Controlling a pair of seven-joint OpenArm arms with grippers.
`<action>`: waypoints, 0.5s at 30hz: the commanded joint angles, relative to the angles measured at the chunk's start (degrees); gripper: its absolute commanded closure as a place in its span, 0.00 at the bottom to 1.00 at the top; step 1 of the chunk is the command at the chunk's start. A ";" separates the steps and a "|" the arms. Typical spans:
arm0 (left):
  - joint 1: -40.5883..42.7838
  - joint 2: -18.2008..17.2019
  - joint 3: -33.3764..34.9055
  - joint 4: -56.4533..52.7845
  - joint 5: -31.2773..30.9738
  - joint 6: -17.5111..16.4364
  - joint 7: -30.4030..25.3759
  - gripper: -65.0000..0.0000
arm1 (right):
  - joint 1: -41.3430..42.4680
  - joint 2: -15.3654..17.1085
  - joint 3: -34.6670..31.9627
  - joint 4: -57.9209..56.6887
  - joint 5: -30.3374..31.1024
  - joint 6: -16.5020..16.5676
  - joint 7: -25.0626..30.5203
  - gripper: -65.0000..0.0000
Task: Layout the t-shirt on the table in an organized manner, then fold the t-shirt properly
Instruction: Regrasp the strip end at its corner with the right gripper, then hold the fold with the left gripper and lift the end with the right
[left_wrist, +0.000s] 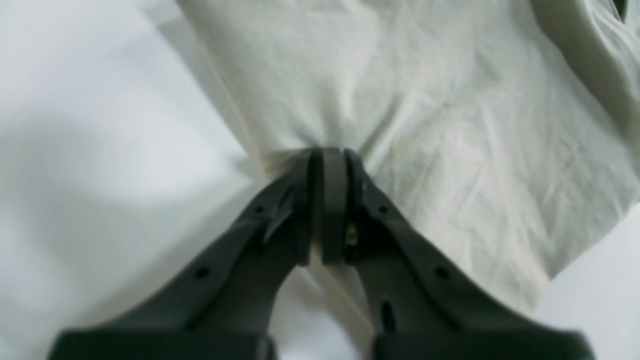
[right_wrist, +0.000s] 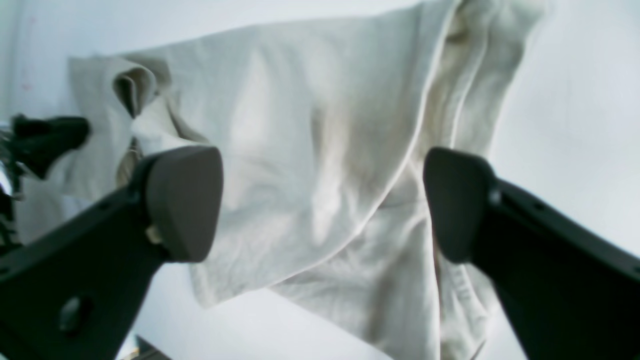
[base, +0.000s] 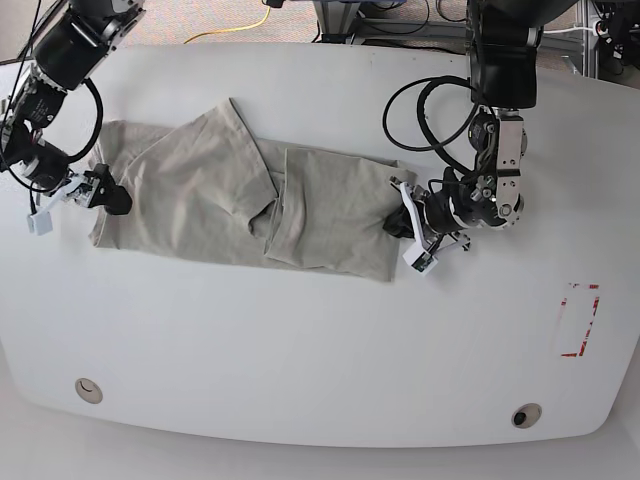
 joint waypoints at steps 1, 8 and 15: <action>-0.07 -0.50 0.02 0.12 2.83 0.53 3.22 0.97 | -0.29 2.43 0.22 0.36 3.38 0.10 2.34 0.00; -0.07 -0.50 0.11 0.12 2.83 0.53 3.22 0.97 | -1.16 4.72 0.40 0.09 3.91 0.10 2.77 0.00; -0.07 -0.50 0.11 0.12 2.83 0.53 3.22 0.97 | -1.52 7.09 0.22 -0.96 2.94 0.10 6.73 0.00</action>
